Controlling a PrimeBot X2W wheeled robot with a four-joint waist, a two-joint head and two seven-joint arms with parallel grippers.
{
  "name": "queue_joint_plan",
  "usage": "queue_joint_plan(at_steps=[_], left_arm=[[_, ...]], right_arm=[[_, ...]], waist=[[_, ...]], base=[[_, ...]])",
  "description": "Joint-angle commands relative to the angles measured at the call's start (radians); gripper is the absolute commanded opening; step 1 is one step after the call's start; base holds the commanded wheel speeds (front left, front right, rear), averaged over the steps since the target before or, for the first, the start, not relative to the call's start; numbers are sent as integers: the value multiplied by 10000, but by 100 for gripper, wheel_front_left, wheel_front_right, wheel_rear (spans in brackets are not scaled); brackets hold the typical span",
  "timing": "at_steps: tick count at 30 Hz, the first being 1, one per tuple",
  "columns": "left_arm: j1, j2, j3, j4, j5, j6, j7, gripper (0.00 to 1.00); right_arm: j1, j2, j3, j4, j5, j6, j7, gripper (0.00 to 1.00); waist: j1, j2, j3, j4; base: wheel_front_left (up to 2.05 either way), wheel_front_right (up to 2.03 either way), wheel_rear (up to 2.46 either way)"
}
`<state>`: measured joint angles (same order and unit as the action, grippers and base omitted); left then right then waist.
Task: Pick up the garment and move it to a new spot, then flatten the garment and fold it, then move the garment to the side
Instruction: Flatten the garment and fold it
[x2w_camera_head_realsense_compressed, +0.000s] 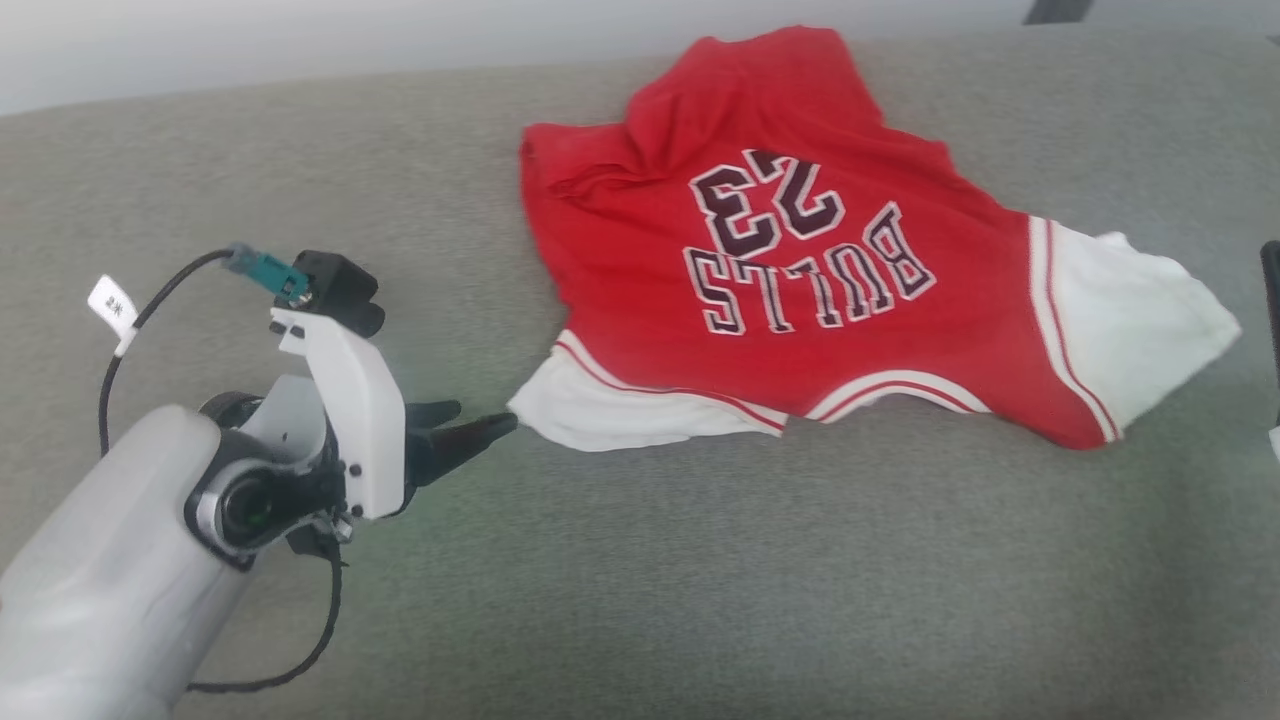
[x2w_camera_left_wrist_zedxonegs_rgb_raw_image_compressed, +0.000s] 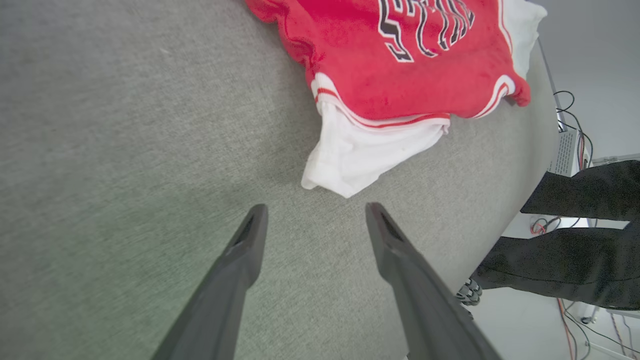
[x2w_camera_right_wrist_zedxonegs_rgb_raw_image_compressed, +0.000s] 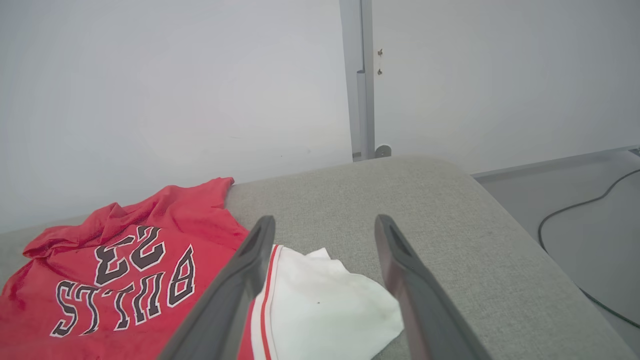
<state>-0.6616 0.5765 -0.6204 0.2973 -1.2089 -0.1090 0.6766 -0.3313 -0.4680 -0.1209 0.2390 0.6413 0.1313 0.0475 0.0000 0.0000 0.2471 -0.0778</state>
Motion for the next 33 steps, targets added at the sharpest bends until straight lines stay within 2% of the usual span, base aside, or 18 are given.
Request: queue_joint_plan(at_steps=[1, 8, 13, 14, 15, 16, 17, 27, 30, 33], left_arm=[[-234, -88, -42, 137, -153, 50, 218, 100], [-864, -309, -66, 1345, -618, 215, 1124, 100], [-1069, -357, -215, 1924, -667, 76, 1524, 100], [-1090, -350, -239, 2012, -650, 65, 1541, 76], [-1103, -353, -265, 2092, -663, 32, 1593, 42], [-1120, -373, -273, 2134, -712, 9, 1625, 19], [-1128, -405, -245, 2183, -761, -8, 1629, 0], [-1798, -190, -21, 2007, -760, -165, 1463, 0], [-2162, 52, 263, 1624, -957, -168, 1561, 0], [-2616, 383, 506, 996, -1094, 58, 1890, 0]], right_arm=[[102, 84, 48, -70, 6, -11, 27, 100], [106, 253, 28, -349, -70, -11, 42, 100], [45, 342, 51, -431, -117, -11, -3, 100], [35, 354, 54, -453, -139, -11, -1, 100], [15, 366, 75, -488, -162, -11, -1, 100], [-13, 381, 98, -539, -185, -11, 1, 100], [-36, 384, 105, -582, -197, -11, -1, 100], [-9, 411, 25, -773, -293, -11, -10, 100], [86, 434, 15, -794, -321, -11, 2, 100], [171, 475, -17, -803, -346, -11, 1, 100]], waist=[[0, 0, 67, -232], [0, 0, 402, -752], [0, 0, 604, -921], [0, 0, 641, -934], [0, 0, 668, -942], [0, 0, 693, -946], [0, 0, 715, -941], [0, 0, 685, -587], [0, 0, 637, -437], [0, 0, 579, -305]], base=[[0, 0, 0], [0, 0, 0], [0, 0, 0], [0, 0, 0], [0, 0, 0], [0, 0, 0], [0, 0, 0], [0, 0, 0], [0, 0, 0], [0, 0, 0]])
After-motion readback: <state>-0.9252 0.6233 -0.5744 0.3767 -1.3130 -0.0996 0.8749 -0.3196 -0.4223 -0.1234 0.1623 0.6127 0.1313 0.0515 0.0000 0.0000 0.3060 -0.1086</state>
